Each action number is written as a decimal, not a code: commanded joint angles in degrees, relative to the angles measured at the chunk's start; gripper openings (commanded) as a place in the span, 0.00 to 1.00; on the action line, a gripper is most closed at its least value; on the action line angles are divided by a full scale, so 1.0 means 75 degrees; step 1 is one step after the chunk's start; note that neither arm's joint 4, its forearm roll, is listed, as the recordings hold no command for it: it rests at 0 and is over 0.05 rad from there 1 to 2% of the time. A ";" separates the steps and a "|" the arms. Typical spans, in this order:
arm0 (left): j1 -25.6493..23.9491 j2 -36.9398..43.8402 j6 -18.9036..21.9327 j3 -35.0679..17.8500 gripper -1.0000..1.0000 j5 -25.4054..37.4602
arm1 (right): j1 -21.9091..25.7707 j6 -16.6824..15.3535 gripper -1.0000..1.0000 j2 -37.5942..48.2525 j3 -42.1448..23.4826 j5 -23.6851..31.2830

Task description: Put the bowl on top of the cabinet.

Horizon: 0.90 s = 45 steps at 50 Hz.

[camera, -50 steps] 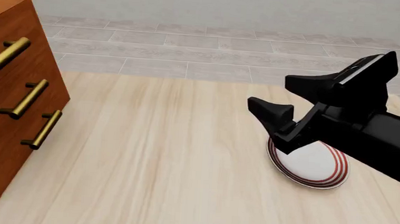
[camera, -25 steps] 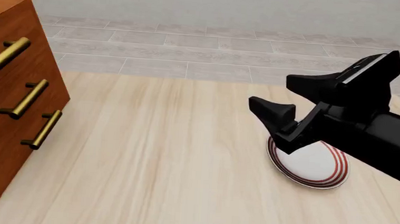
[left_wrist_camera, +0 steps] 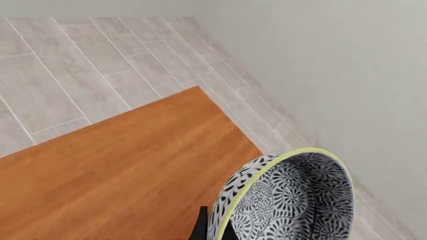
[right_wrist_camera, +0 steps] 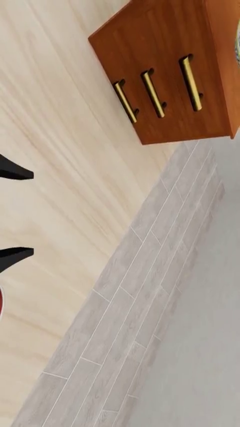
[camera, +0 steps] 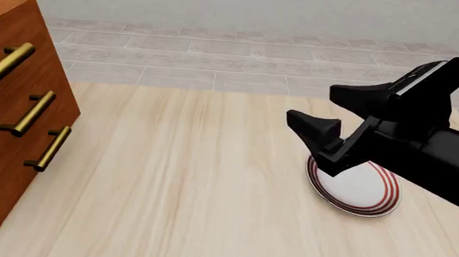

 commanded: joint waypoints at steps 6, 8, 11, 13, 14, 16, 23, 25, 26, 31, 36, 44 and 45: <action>-0.0078 0.0158 -0.0302 0.0365 0.00 -0.0265 | -0.0008 0.0009 1.00 -0.0030 -0.0016 0.0022; -0.0077 0.0162 -0.0331 0.0409 0.00 -0.0299 | -0.0006 0.0009 1.00 -0.0038 -0.0013 0.0024; -0.0103 0.0162 -0.0348 0.0438 0.00 -0.0307 | -0.0008 0.0002 1.00 -0.0034 -0.0008 0.0019; -0.0074 0.0159 -0.0387 0.0474 0.00 -0.0342 | -0.0007 0.0002 1.00 -0.0031 -0.0009 0.0022; -0.0080 0.0156 -0.0399 0.0495 0.00 -0.0356 | -0.0013 -0.0003 1.00 -0.0029 -0.0007 0.0019; -0.0064 0.0146 -0.0419 0.0516 0.00 -0.0373 | -0.0006 0.0001 1.00 -0.0039 -0.0008 0.0030; 0.0004 0.0129 -0.0507 0.0626 0.00 -0.0468 | 0.0007 -0.0004 1.00 -0.0037 0.0010 0.0027; 0.0020 0.0135 -0.0574 0.0672 0.00 -0.0509 | 0.0011 -0.0005 1.00 -0.0041 0.0011 0.0031; 0.0002 0.0143 -0.0588 0.0693 0.00 -0.0523 | 0.0013 -0.0005 1.00 -0.0041 0.0007 0.0035; -0.0001 0.0162 -0.0605 0.0739 0.00 -0.0575 | 0.0013 -0.0010 1.00 -0.0014 0.0014 0.0020; 0.0043 0.0191 -0.0635 0.0766 0.00 -0.0616 | 0.0021 -0.0008 1.00 0.0007 0.0026 -0.0001; 0.0061 0.0238 -0.0727 0.0926 0.00 -0.0761 | 0.0023 -0.0018 1.00 0.0054 0.0043 -0.0040; 0.0054 0.0237 -0.0714 0.0939 0.00 -0.0778 | 0.0029 -0.0018 1.00 0.0061 0.0050 -0.0048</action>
